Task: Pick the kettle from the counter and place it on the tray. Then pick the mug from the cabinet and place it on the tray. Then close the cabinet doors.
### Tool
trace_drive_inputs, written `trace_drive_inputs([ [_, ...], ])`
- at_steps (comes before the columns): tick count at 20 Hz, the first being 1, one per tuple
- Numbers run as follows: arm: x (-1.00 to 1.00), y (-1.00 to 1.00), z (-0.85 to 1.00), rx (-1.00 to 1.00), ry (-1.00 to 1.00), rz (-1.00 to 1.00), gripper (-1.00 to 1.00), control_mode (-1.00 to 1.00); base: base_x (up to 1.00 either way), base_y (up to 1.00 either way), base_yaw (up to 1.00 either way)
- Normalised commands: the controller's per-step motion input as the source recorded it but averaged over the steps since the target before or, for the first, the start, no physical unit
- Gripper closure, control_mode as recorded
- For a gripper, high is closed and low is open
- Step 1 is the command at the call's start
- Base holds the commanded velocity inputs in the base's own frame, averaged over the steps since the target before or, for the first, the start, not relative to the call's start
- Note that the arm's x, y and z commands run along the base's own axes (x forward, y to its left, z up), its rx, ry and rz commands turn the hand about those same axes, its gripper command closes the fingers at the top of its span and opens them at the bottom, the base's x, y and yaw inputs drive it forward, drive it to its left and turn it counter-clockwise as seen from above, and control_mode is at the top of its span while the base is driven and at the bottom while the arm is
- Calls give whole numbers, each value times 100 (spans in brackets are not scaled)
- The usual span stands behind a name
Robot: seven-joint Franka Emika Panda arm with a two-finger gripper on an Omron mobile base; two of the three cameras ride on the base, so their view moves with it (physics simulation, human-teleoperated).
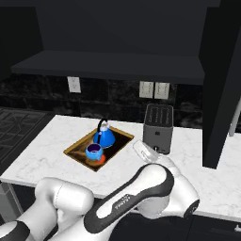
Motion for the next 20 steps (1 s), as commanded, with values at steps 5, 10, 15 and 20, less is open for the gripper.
trace_drive_inputs([
  [5, -21, -50, 28, 30, -20, -3, 100, -100, 0, 0, 0],
  [10, -6, -40, 7, 26, 0, 0, 100, -100, 0, 0, 0],
  [15, -1, -31, 13, 8, -10, -1, 100, -100, 0, 0, 0],
  [20, 0, -52, 24, 23, -15, -1, 100, -100, 0, 0, 0],
])
